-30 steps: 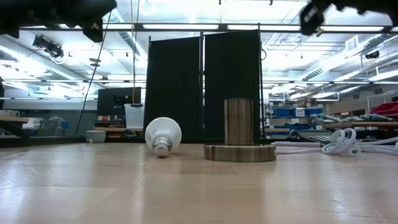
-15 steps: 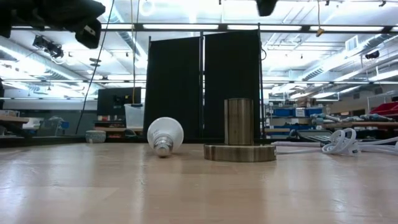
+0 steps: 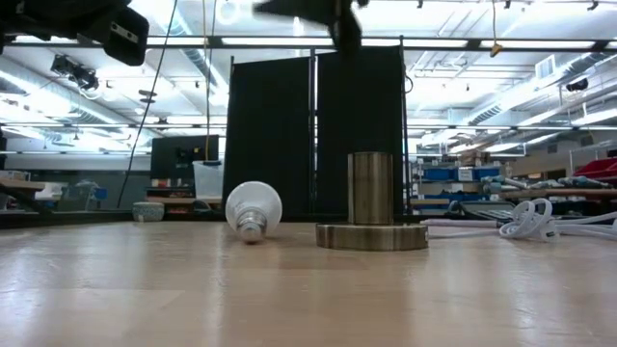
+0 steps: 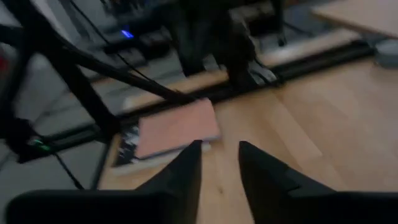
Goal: Screw lightbulb
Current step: Insert the lightbulb on the lamp
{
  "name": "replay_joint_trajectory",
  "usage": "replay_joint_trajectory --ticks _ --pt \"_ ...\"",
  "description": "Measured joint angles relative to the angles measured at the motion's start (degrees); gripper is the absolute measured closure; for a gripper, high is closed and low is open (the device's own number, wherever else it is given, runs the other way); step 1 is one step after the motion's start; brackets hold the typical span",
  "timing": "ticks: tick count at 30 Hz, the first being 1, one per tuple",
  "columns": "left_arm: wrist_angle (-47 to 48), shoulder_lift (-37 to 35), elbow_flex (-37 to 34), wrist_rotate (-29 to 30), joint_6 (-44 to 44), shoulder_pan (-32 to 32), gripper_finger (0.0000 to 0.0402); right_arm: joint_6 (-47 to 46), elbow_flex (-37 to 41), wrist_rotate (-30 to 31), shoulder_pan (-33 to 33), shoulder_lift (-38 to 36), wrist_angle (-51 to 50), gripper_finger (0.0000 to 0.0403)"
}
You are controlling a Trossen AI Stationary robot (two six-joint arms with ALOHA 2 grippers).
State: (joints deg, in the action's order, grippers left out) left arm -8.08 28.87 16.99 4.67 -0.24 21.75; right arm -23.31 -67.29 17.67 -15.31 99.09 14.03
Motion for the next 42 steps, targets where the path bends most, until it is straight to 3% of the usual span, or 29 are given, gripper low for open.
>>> replay_joint_trajectory --ticks 5,10,17,24,32,42 --pt "0.45 0.02 0.02 2.91 0.56 0.2 0.0376 -4.28 -9.1 -2.75 3.67 5.52 -13.69 0.0215" --pt "4.24 0.07 0.04 6.34 1.95 0.18 0.0376 -8.79 -15.0 -3.37 6.43 9.4 -22.78 0.0175" --pt "6.28 0.0 0.04 7.15 2.76 0.18 0.0375 -15.6 -15.08 -4.92 8.09 9.63 -27.17 0.0157" --pt "8.8 1.89 0.04 6.56 2.05 0.18 0.0375 -15.75 -15.05 -7.3 9.16 9.57 -33.73 0.0156" --pt "4.99 16.3 0.04 6.14 8.74 0.18 0.0375 -9.36 -15.05 -11.14 11.84 9.28 -42.59 0.0156" --pt "-10.51 35.74 0.04 6.75 3.63 -0.04 0.0375 -5.81 -15.01 -14.79 14.69 8.52 -48.04 0.0156"
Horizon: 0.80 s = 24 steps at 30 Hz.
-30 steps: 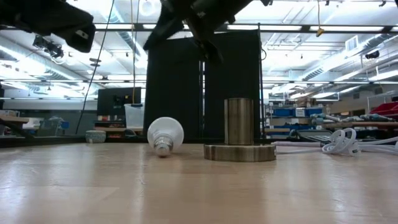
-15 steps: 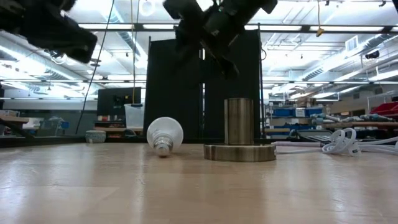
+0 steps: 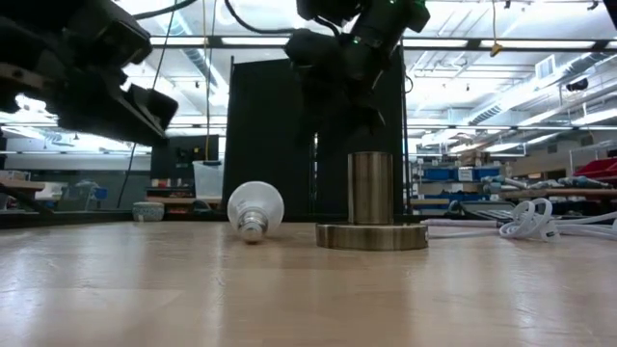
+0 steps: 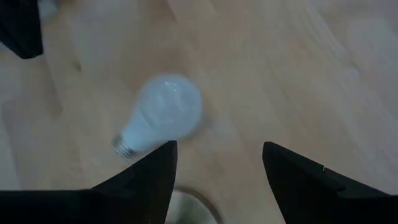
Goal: Screw lightbulb
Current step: Insert the lightbulb on the lamp
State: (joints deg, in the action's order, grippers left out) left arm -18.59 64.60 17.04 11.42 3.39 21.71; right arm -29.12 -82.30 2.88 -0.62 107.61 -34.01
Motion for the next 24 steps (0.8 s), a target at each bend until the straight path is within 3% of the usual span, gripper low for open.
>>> replay_joint_trajectory --ticks 9,18,24 --pt "-14.51 15.22 0.02 0.92 0.69 -0.02 0.0375 2.79 0.0 -3.4 0.37 -0.35 -5.01 0.0156" --pt "-30.03 28.0 0.06 2.71 1.56 -2.81 0.0376 -0.99 0.0 -5.32 3.16 -0.35 -9.78 0.0156" --pt "-31.77 33.56 2.84 2.47 3.25 -5.01 0.0376 -1.29 0.0 -6.69 3.1 -0.35 -11.5 0.0156"
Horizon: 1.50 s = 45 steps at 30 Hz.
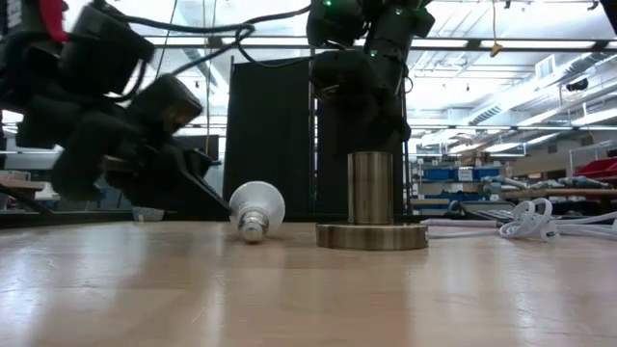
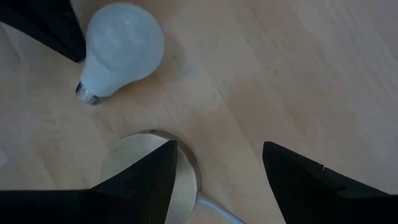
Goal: Screw lightbulb
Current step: Insert the lightbulb on the lamp
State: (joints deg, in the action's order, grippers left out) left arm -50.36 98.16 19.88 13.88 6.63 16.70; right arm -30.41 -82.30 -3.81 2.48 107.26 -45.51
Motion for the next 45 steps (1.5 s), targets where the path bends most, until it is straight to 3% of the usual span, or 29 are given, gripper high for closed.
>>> replay_joint_trajectory --ticks 13,20,27,35,45 --pt "0.55 11.02 10.91 3.91 -0.93 -3.86 0.0376 -1.99 0.0 -0.4 -1.29 -0.42 -3.21 0.0156" --pt "0.53 11.4 11.91 6.08 -3.43 -8.34 0.0376 0.21 0.0 3.15 -1.29 -0.42 0.06 0.0156" --pt "-1.49 11.4 11.98 4.29 -3.41 -10.11 0.0376 -1.3 0.0 2.34 -1.22 -0.43 -1.88 0.0156" --pt "-0.01 11.39 11.98 -3.58 -4.57 -10.02 0.0376 19.82 0.0 3.13 -2.49 -0.85 -2.05 0.0156" --pt "0.52 11.38 12.09 1.89 -4.08 -10.24 0.0376 32.03 3.11 4.35 0.16 -0.76 0.86 0.0156"
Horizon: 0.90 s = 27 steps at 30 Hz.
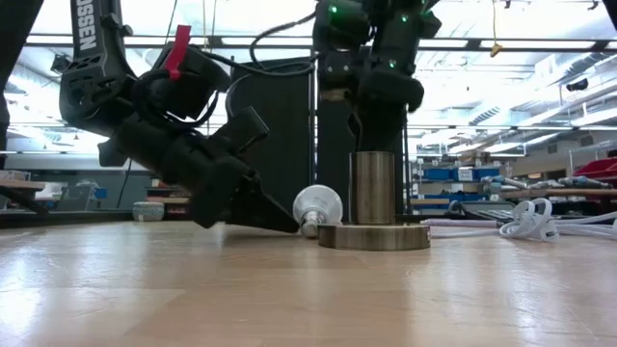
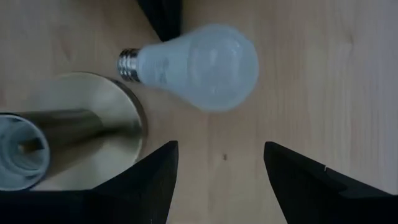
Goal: Screw lightbulb
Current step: Insert the lightbulb on the lamp
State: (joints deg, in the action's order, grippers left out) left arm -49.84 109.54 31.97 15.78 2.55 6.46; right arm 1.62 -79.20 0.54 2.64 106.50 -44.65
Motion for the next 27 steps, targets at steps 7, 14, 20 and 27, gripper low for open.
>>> replay_joint_trajectory --ticks 7,14,20,27 --pt "-0.06 0.0 1.79 0.65 -5.19 -0.04 0.0376 4.1 6.6 -1.93 1.25 0.02 7.21 0.0156" --pt "0.01 0.0 4.02 0.59 -11.44 -0.04 0.0376 4.29 12.37 -2.05 0.76 0.07 12.95 0.0164" --pt "0.1 0.0 4.94 -0.22 -15.97 -0.04 0.0376 3.97 15.98 1.05 -1.88 0.09 17.38 0.0166" --pt "1.68 0.0 5.0 -0.17 -15.16 -0.5 0.0376 1.23 21.68 2.12 -3.05 -3.02 23.19 0.0167"
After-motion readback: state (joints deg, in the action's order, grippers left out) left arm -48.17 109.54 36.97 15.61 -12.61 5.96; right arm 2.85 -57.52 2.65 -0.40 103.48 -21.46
